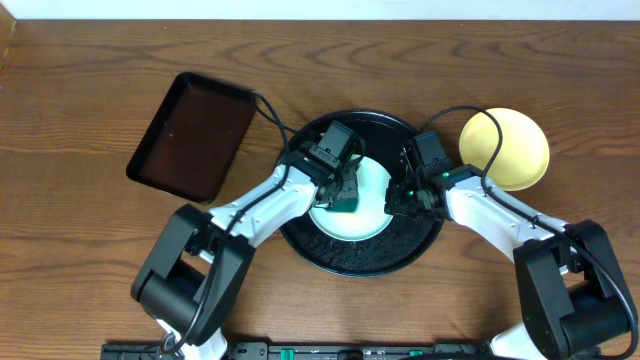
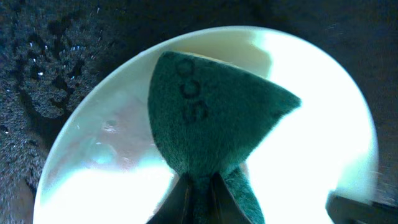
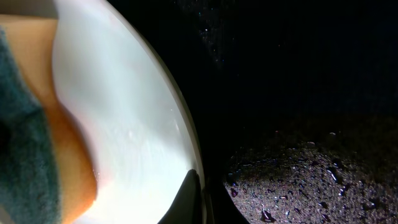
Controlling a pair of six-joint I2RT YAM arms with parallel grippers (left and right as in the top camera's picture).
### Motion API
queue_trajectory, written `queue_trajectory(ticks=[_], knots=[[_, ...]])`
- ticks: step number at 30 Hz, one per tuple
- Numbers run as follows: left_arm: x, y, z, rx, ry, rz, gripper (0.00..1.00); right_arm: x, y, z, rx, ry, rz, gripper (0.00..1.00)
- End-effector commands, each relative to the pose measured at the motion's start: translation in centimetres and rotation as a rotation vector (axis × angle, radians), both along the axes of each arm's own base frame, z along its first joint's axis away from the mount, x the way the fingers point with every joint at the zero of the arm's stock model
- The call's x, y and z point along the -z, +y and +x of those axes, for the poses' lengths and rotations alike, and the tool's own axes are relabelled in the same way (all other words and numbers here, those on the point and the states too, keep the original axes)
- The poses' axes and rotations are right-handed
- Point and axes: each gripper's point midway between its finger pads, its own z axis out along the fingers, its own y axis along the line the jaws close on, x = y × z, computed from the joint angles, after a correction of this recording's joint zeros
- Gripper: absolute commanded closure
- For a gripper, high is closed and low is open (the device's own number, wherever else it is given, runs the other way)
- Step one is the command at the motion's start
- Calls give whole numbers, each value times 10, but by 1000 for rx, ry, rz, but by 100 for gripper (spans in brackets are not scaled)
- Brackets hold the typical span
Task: Clean dirty plates on tray and stack at the side
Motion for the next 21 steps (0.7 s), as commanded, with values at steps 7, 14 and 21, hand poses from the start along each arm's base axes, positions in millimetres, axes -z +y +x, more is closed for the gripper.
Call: queue_trajectory(ticks=[7,14,21], knots=[[-32,101,21,-110,-216,522,92,15,-12,-13,-31,46,-61,99],[-102,139,48,-179,-391,566,92,15,-12,-14,-31,51,-63,99],[-154,176,68,-337,-492,364,92,15,-12,-14,-31,52,-59,99]])
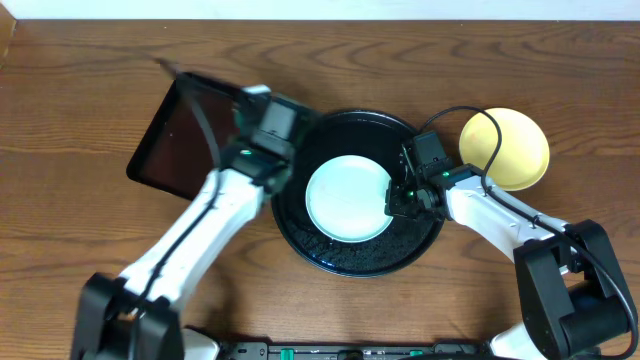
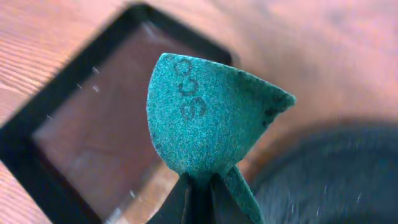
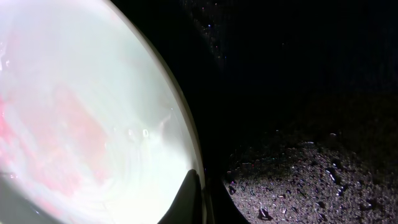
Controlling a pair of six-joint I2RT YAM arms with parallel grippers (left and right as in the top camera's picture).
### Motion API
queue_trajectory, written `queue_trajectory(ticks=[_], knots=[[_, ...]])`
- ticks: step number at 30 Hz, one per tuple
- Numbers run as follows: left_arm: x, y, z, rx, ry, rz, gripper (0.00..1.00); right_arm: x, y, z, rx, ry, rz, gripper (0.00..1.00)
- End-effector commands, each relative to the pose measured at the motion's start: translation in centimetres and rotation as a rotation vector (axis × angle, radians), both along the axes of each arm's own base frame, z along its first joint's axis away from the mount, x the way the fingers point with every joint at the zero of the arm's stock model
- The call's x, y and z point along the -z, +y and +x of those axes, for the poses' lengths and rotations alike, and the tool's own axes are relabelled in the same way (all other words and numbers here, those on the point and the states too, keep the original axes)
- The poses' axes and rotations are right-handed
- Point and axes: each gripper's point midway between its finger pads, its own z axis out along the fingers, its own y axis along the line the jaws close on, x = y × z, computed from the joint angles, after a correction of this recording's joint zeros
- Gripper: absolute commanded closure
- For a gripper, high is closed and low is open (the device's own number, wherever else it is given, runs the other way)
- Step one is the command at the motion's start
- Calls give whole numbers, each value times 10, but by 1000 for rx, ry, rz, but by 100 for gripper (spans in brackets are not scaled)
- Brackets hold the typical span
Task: Clean dirty plates on tray and stack at the side
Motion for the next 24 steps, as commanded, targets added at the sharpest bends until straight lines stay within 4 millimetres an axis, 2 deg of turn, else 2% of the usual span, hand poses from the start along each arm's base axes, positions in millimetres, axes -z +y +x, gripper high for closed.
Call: queue_trajectory(ticks=[1,6,9,11,14,18,21,22,24], knots=[[-27,19,13,-7,-69,-120,92,15,-12,-11,-15,40,-61,99],[-24,49,34,-32,-90,-287,91,15,-12,-12,-16,44,-61,99],[-16,86,50,-96,-117,-337,92,15,-13,-13,-16,48,-63,99],[-8,110,55,-145,-122,-350,91,15,-13,-13,-16,49,-64,99],[15,133,59,-184,-88,-389,87,15,-13,-13,-15,48,-64,99],[52,141,58,-198,-2,-450,84,15,-12,-12,-14,43,-61,99],[69,140,55,-199,45,-480,83,15,-12,-12,-7,45,-60,99],[71,139,55,-198,50,-485,76,15,-12,-12,-7,45,-60,99],[70,140,56,-197,43,-484,51,15,-12,-11,-8,43,-60,99]])
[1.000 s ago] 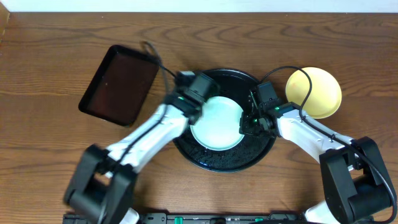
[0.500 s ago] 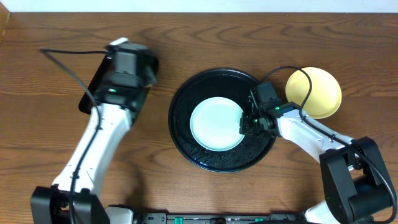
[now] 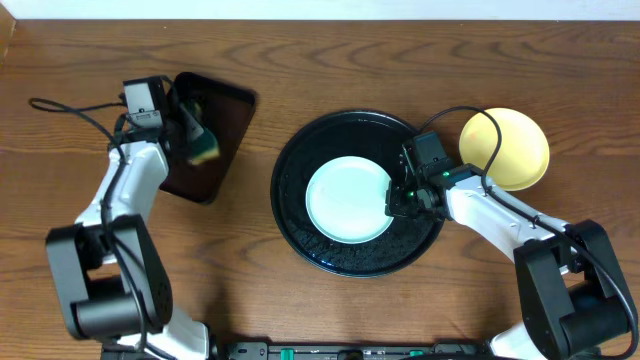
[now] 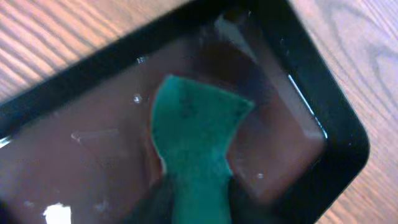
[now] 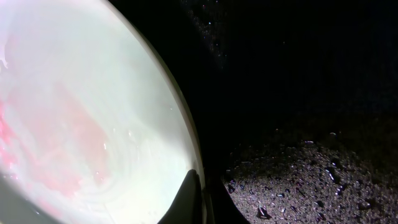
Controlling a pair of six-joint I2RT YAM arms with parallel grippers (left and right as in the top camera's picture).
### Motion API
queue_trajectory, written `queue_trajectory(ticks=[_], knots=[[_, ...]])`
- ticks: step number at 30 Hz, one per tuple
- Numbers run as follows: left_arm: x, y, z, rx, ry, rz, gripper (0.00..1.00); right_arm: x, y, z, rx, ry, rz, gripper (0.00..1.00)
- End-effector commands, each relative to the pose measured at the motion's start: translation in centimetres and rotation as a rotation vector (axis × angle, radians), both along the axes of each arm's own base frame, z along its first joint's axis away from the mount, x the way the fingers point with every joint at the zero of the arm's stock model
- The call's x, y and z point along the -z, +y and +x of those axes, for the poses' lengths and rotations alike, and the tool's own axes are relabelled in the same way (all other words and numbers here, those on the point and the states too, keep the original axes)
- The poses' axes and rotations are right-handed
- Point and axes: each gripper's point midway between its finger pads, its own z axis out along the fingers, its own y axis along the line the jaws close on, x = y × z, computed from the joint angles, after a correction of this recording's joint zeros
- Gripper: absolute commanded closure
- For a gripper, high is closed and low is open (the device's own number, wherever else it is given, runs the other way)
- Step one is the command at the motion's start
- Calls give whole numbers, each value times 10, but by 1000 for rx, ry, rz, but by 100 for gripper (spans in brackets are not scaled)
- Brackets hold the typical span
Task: Clean dirty plates on tray and stack at the side
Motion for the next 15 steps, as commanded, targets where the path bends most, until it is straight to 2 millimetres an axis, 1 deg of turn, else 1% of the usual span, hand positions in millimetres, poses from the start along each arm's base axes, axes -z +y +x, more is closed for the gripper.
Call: queue_trajectory(ticks=[1,2,4,6,7,8,10,13,15], knots=[[-13,-5,7,23,-41,-31,30,15,-12,-10,-2,38,-57,99],[-16,-5,7,23,-48,-30,25,14,-11,-9,-2,36,-56,99],[-24,-5,7,24,-68,-26,25,12,-10,-7,-2,32,-54,99],[-45,-5,6,24,-111,-18,24,2,-8,-2,-22,11,-51,99],[-58,-5,5,25,-138,-13,24,-6,-7,2,-40,-6,-50,99],[-67,-5,4,25,-155,-10,24,-12,-6,4,-53,-19,-50,99],[-93,-6,-1,26,-209,1,23,-32,-5,11,-83,-62,-54,99],[-127,-7,-8,27,-285,15,23,-60,-12,22,-85,-132,-109,99],[-144,-8,-12,28,-326,23,23,-79,-18,28,-97,-194,-164,99]])
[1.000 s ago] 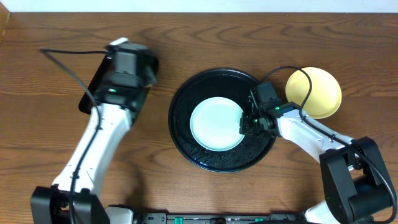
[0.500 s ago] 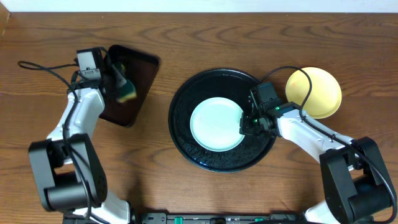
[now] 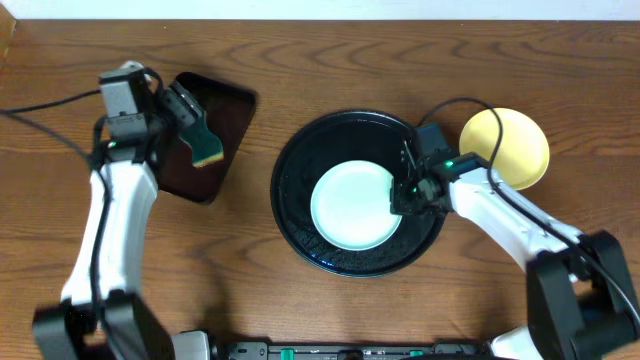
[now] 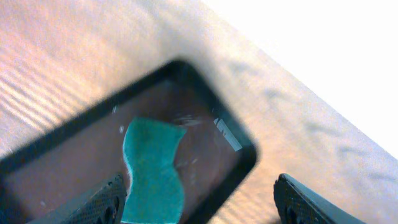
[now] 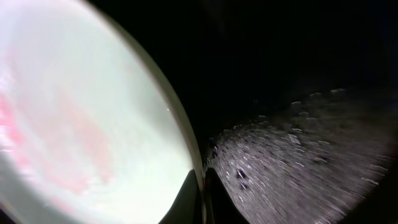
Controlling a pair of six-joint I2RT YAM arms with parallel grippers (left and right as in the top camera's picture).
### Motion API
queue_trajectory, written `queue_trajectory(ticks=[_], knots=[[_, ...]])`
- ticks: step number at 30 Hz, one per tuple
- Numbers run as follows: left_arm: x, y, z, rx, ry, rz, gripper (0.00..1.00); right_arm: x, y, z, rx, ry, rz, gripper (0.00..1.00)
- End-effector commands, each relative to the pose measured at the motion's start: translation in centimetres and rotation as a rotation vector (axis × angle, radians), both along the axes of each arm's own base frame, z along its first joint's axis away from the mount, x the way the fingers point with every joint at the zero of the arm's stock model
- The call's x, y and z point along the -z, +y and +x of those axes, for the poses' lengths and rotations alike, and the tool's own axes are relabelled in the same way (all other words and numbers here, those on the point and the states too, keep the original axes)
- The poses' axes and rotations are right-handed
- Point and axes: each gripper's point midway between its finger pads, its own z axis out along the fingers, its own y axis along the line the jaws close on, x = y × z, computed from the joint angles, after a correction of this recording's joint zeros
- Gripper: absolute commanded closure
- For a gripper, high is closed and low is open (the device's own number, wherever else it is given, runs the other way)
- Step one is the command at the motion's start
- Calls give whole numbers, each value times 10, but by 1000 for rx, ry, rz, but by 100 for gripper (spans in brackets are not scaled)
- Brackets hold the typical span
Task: Clean dirty plates on tray and stack at the side
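Note:
A pale green plate (image 3: 352,206) lies in the round black tray (image 3: 300,160). My right gripper (image 3: 408,192) is shut on the plate's right rim; in the right wrist view its fingers (image 5: 191,194) pinch the rim of the plate (image 5: 81,124). The green sponge (image 3: 206,146) lies in the small rectangular black tray (image 3: 230,100) at the left. Above it my left gripper (image 3: 184,106) is open, and the left wrist view shows the sponge (image 4: 152,177) lying free below the wide-apart fingers (image 4: 106,200).
A yellow plate (image 3: 505,148) sits on the wooden table (image 3: 320,60) right of the round tray. Water drops speckle the round tray's floor (image 5: 298,155). Cables trail from both arms.
My left gripper has opened, let go of the sponge in the rectangular tray and drawn back above it. My right gripper, still shut on the plate's rim, has shifted the plate slightly.
First my left gripper held the sponge against the plate while my right gripper held the rim. Then the sponge was off the plate, near the rectangular tray. Then it was down in that tray, still held. Now it lies there released.

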Motion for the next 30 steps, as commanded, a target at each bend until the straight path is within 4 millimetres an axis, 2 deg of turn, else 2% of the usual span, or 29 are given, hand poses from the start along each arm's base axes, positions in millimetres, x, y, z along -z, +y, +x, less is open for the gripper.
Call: queue_trajectory(ticks=[1,5,10,18,22,26,30], knots=[[-42,-1,-6,6,-98,16,23,-57,-10,29,-57,-217,-104,99],[-54,-1,-9,6,-128,21,23,-89,-23,35,-86,-324,-221,99],[-51,-1,-10,6,-115,19,22,-128,-33,42,-144,-460,-369,99],[-47,-2,-13,6,-97,16,23,-203,-33,57,-313,-731,-799,99],[-47,-2,-13,6,-97,16,22,-241,-15,58,-416,-857,-1020,99],[-47,-2,-13,6,-97,16,22,-257,9,54,-525,-923,-1098,99],[-47,-2,-13,6,-97,16,22,-263,34,46,-657,-963,-1131,99]])
